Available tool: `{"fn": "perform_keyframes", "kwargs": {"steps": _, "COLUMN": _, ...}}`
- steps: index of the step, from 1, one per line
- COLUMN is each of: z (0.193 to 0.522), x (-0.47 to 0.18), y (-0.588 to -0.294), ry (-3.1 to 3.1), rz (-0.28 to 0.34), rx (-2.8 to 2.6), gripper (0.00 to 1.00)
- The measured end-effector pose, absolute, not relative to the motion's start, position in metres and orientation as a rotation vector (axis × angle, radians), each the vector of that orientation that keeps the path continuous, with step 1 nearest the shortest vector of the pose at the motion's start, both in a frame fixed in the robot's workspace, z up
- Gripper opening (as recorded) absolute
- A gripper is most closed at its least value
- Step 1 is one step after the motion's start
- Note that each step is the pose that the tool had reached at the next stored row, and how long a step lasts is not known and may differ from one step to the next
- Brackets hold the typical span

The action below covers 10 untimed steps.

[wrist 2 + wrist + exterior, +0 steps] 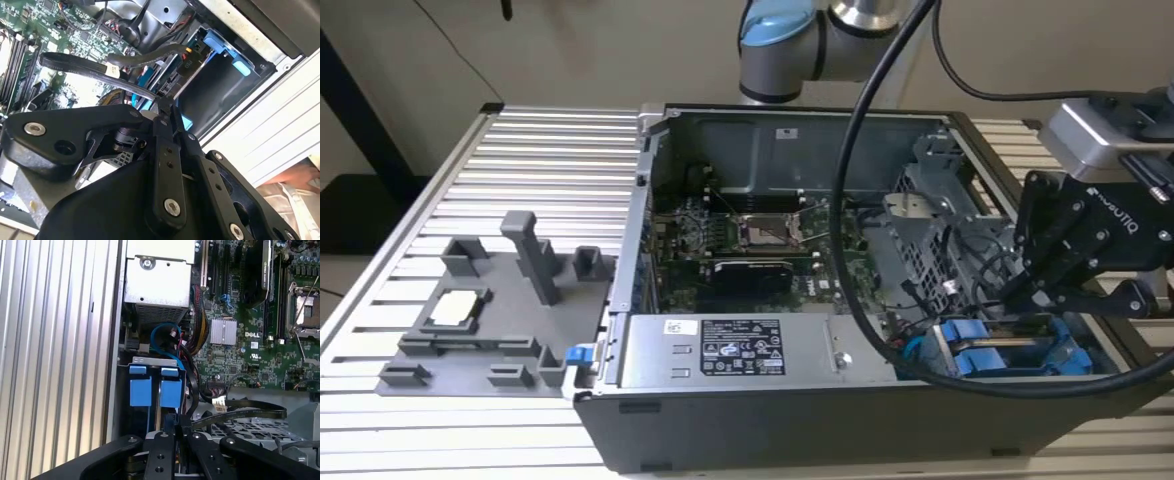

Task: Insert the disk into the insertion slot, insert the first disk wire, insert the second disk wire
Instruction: 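Insert the second disk wire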

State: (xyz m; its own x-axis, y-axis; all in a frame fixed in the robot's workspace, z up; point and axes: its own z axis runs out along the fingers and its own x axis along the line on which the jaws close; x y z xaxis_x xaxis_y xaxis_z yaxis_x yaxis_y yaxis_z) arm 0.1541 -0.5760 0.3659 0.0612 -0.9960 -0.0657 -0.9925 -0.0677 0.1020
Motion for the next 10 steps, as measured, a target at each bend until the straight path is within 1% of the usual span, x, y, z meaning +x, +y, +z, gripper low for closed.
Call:
{"fn": "perform_keyframes", "kwargs": {"steps": 5, "z": 0.3619, "x": 0.1574, "y": -0.5768, "ry": -2.125, "rz": -0.189, "rx": 2.268, "gripper": 0.16}}
{"fn": "perform_keyframes", "kwargs": {"steps": 10, "z": 0.3578, "x": 0.1592, "y": -0.5784, "ry": -2.132, "rz": -0.208, "rx": 2.276, "gripper": 0.16}}
